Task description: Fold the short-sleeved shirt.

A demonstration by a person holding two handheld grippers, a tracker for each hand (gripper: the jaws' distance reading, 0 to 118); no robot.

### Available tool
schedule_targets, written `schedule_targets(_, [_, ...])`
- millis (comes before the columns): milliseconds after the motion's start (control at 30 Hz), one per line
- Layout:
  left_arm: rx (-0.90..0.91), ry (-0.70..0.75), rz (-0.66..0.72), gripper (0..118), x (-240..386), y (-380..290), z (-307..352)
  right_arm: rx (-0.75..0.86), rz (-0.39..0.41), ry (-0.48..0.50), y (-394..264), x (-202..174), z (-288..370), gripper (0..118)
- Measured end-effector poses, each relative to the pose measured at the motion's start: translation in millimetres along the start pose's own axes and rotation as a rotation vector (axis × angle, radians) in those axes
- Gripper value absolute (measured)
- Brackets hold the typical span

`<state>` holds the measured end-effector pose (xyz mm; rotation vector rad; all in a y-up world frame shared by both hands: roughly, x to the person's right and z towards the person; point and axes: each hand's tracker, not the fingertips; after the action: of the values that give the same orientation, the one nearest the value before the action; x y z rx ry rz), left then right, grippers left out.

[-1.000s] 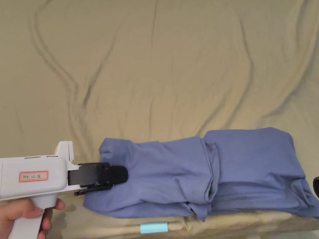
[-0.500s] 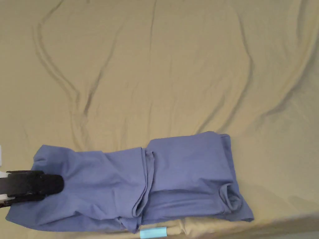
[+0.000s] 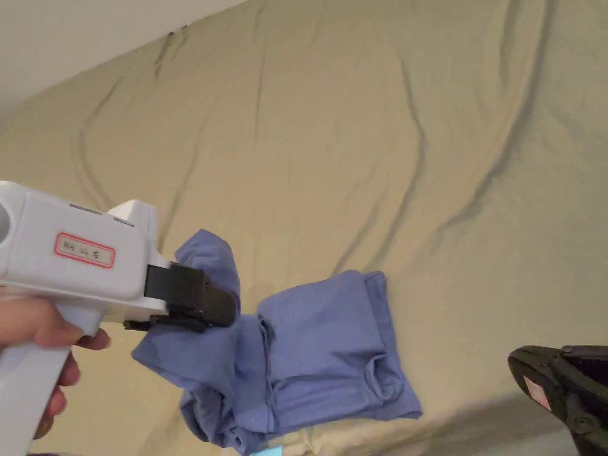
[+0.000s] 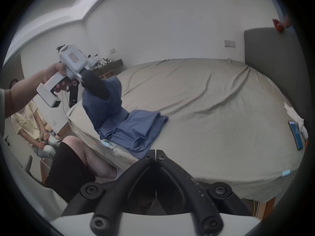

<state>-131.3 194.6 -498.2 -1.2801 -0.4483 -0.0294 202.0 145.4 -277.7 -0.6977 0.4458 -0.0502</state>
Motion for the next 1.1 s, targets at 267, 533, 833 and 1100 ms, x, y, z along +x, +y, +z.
schedule_targets(267, [-0.137,0.097,-0.085,10,83,4,-122,0.049,-0.060,-0.007,-15,24,28,1])
schedule_targets(533, [-0.080,0.030,-0.179,66,118,6,-111,0.062,-0.084,-0.050,-21,34,39,1])
schedule_targets(833, [0.007,0.204,-0.182,0,68,-22,-85,0.039,-0.048,-0.031,-20,20,27,1])
schedule_targets(1100, [-0.028,0.099,-0.156,0,119,-29,-160,0.019,-0.028,-0.055,-18,15,21,1])
